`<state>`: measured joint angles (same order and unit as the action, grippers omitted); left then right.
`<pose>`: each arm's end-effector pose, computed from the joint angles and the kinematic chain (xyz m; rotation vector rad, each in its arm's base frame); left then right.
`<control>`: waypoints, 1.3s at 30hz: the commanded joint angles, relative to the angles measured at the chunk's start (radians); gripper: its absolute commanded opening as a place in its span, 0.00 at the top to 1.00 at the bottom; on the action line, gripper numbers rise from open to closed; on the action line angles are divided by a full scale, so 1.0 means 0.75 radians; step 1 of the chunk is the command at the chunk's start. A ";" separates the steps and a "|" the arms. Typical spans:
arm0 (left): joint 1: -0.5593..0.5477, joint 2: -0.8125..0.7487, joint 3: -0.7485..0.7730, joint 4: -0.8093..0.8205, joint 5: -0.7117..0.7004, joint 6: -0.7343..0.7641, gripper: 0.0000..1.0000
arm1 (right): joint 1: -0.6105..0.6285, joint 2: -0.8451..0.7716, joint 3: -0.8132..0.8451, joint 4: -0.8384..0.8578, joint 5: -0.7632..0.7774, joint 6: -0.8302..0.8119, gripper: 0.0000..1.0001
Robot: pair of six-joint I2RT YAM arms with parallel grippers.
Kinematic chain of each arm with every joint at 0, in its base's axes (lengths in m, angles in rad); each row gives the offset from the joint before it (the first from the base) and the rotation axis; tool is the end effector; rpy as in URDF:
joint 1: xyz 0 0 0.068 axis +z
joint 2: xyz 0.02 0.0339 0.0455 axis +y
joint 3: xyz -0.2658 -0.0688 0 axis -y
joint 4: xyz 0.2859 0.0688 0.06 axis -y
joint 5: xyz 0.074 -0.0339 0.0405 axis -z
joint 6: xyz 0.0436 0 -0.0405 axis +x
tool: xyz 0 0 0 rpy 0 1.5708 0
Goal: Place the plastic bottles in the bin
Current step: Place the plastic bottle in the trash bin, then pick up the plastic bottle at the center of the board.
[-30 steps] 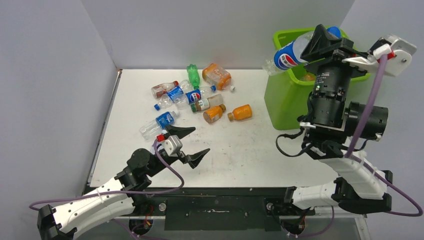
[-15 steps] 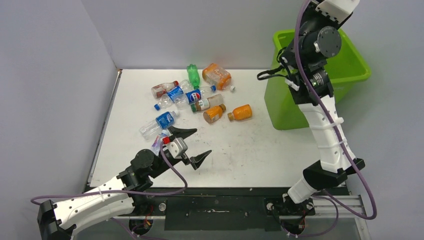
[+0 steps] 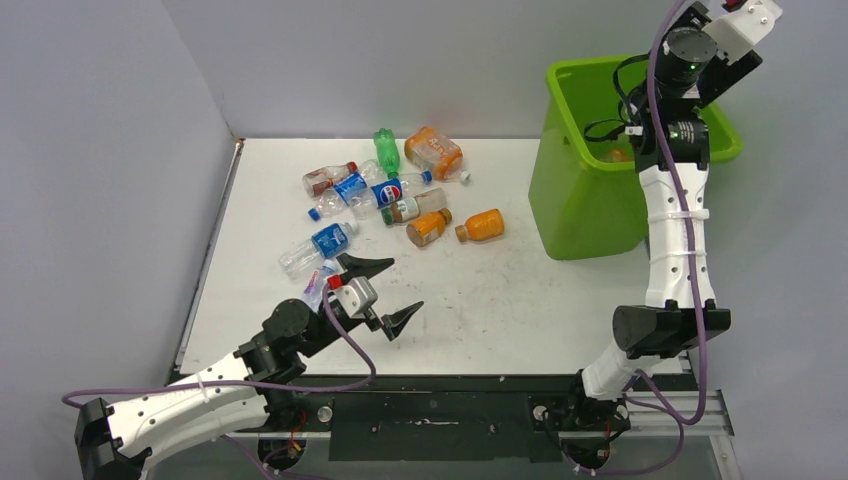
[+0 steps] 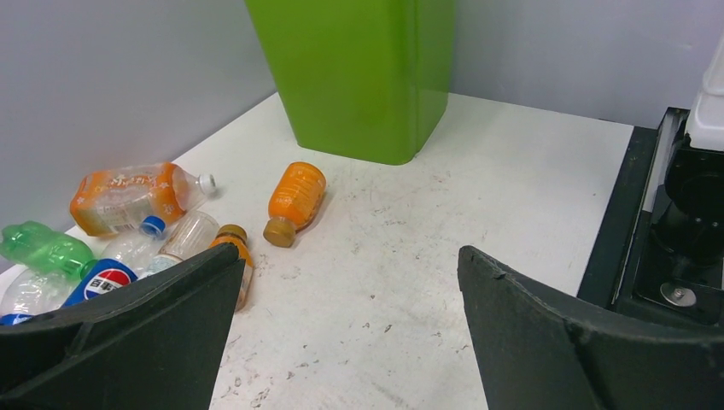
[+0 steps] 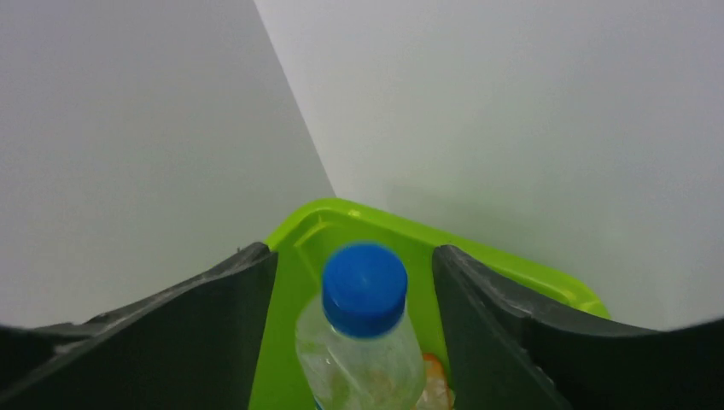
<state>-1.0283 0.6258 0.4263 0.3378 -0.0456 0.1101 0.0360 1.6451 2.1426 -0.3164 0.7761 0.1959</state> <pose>0.1117 -0.1815 0.2875 0.7609 1.2608 -0.7193 0.3666 -0.0174 0.5867 0.7410 1.2477 -0.3482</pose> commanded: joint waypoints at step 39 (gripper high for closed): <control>0.024 0.032 0.301 -0.395 -0.840 -0.087 0.04 | 1.376 -1.086 -1.967 0.353 -0.369 0.492 0.10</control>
<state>-1.0191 0.6380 0.5301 0.1593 -0.5419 0.1352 1.0622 0.9203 0.7834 -0.0853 0.5377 0.4374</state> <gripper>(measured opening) 0.962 0.898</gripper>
